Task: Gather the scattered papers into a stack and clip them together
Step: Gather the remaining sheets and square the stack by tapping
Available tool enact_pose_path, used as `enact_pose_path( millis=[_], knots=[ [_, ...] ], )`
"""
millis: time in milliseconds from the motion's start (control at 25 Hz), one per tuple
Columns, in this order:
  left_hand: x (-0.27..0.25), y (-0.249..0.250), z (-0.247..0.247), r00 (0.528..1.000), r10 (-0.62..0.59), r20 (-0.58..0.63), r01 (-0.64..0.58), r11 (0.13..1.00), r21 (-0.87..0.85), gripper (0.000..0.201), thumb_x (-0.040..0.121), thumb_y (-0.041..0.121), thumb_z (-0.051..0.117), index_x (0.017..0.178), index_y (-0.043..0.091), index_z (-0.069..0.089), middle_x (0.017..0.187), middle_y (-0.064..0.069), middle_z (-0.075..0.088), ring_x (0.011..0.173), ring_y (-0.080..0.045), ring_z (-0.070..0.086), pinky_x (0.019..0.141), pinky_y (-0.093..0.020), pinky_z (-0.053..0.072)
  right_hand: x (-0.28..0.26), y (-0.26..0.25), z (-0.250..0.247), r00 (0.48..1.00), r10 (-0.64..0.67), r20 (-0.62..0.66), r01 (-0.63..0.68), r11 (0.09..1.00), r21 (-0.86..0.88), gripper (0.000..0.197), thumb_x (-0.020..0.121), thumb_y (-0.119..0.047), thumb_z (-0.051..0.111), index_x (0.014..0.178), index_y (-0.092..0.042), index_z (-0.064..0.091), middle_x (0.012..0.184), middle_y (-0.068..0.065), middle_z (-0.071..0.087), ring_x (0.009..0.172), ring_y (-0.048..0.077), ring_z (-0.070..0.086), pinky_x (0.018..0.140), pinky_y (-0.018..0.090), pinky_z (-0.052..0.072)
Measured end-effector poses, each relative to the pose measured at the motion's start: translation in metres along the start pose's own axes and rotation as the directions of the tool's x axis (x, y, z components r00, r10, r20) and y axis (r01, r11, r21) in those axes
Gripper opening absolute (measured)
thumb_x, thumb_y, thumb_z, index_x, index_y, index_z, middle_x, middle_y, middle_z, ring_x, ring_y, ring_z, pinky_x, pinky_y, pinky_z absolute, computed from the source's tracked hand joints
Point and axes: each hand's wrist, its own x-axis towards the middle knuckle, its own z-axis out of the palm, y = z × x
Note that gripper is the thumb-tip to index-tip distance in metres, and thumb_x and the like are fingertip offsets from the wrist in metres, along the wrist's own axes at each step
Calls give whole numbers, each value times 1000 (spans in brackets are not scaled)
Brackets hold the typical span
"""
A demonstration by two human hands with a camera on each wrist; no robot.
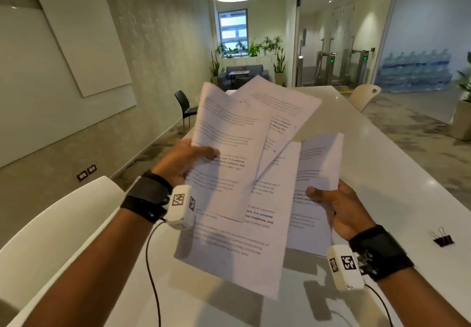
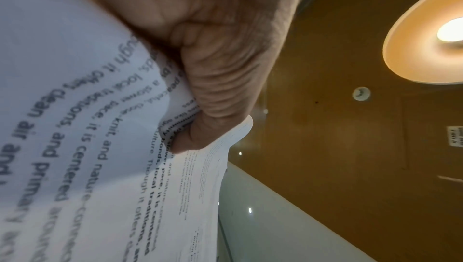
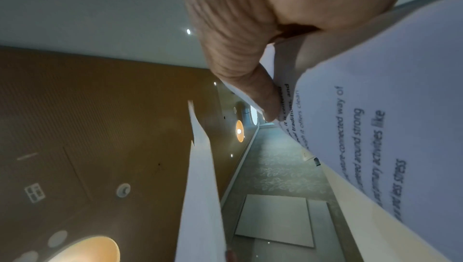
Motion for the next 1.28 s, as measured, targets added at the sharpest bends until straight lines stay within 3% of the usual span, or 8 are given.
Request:
enact_pose_path(
  millis=[280, 440, 560, 640, 840, 920, 1040, 1280],
  knots=[
    [25, -85, 61, 988, -109, 107, 126, 977, -173, 41, 103, 1, 69, 144, -6, 64, 134, -26, 76, 115, -40, 79, 96, -45, 66, -4, -5, 9, 997, 33, 66, -40, 993, 108, 48, 95, -6, 68, 143, -6, 66, 140, 26, 69, 117, 40, 70, 97, 51, 62],
    [28, -110, 91, 981, -169, 100, 190, 945, -268, 30, 106, -1, 64, 134, -9, 66, 106, -13, 87, 91, -25, 86, 74, -34, 70, -7, -8, 7, 991, 59, 121, -75, 988, 137, 71, 72, -16, 91, 139, -9, 70, 136, 23, 72, 114, 38, 73, 96, 51, 63],
    [31, -130, 107, 964, -220, 150, 254, 927, -276, 71, 84, 22, 94, 143, -6, 66, 135, -23, 77, 127, -39, 75, 111, -53, 59, -7, -4, 4, 986, 78, 147, -99, 985, 140, 94, 47, -25, 107, 134, -9, 74, 128, 20, 76, 103, 33, 78, 91, 48, 66],
    [34, -141, 111, 950, -254, 180, 294, 922, -251, 72, 83, 30, 93, 145, 1, 68, 141, -19, 75, 131, -36, 72, 117, -48, 53, -7, -3, 2, 984, 117, 137, -141, 974, 178, 97, 44, -24, 108, 134, -9, 74, 127, 20, 77, 100, 33, 78, 91, 48, 65],
    [19, -147, 125, 894, -345, 286, 413, 882, -227, 23, 109, 22, 65, 117, 11, 84, 107, -12, 86, 86, -26, 84, 89, -40, 61, -8, -4, 0, 974, 210, 85, -225, 941, 254, 46, 83, -8, 80, 129, -10, 77, 126, 21, 74, 103, 37, 74, 97, 54, 61],
    [17, -153, 126, 888, -359, 286, 425, 879, -216, 18, 108, 18, 67, 111, 11, 84, 100, -15, 85, 78, -29, 82, 82, -39, 64, -9, -5, -1, 969, 236, 68, -246, 935, 256, 50, 89, -5, 71, 139, -7, 70, 127, 22, 73, 104, 37, 73, 96, 54, 61],
    [24, -165, 124, 923, -302, 236, 341, 930, -140, 46, 96, 23, 83, 139, 8, 73, 131, -18, 79, 111, -36, 77, 107, -46, 59, -10, -5, -5, 969, 245, 32, -245, 936, 252, 60, 89, -12, 70, 148, -4, 60, 123, 19, 76, 100, 34, 76, 96, 51, 61],
    [29, -171, 126, 989, -86, 124, 114, 963, -245, 59, 90, -10, 81, 146, 1, 63, 141, -22, 74, 130, -41, 72, 111, -55, 58, -18, -19, -18, 956, 265, 124, -283, 945, 165, 50, 111, -41, 54, 151, -14, 61, 149, 18, 66, 139, 40, 61, 122, 57, 40]
  ],
)
